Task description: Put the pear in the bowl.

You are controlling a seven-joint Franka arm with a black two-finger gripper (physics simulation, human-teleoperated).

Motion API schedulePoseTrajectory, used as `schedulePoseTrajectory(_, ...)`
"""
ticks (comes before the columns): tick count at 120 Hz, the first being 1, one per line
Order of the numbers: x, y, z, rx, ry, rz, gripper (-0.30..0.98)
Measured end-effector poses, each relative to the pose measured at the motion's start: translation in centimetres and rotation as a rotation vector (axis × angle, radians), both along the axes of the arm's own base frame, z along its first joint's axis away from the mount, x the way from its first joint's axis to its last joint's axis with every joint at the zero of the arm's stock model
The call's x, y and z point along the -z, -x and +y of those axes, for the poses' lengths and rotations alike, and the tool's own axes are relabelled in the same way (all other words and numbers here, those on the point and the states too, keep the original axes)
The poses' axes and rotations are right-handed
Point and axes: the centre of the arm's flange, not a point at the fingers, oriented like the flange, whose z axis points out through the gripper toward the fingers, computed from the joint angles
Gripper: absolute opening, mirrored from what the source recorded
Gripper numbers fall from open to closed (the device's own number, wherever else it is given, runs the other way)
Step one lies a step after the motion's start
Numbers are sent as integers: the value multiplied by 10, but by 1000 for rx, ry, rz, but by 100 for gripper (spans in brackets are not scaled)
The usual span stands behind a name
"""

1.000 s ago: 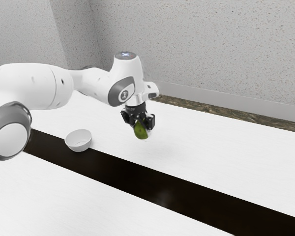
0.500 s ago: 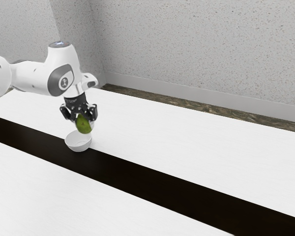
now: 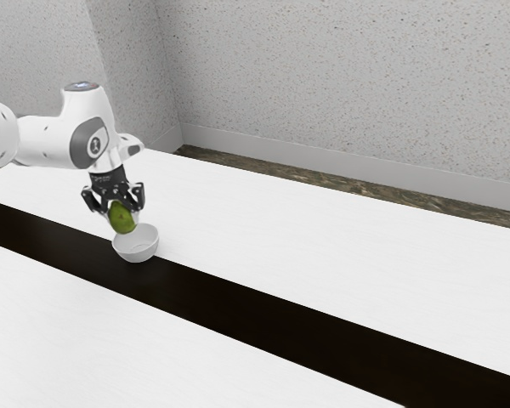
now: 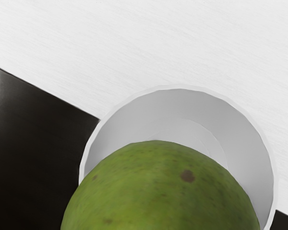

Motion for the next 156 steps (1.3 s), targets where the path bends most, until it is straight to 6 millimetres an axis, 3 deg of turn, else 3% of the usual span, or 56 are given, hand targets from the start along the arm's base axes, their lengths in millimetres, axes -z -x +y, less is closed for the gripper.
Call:
schedulePoseTrajectory(15, 9, -13, -2, 12, 3, 0, 16)
schedulePoseTrajectory(45, 15, -17, 0, 15, 10, 1, 17)
schedulePoseTrajectory(73, 16, -17, -3, 13, 52, -10, 45)
schedulePoseTrajectory(105, 11, -14, -2, 35, 64, -14, 62)
schedulePoseTrajectory(113, -13, -14, -16, 65, 56, -41, 64)
schedulePoseTrajectory(133, -124, 1, -72, 168, 34, -150, 66)
schedulePoseTrajectory(142, -161, 15, -82, 199, 16, -157, 67)
schedulePoseTrajectory(156, -203, 32, -93, 239, -12, -137, 68)
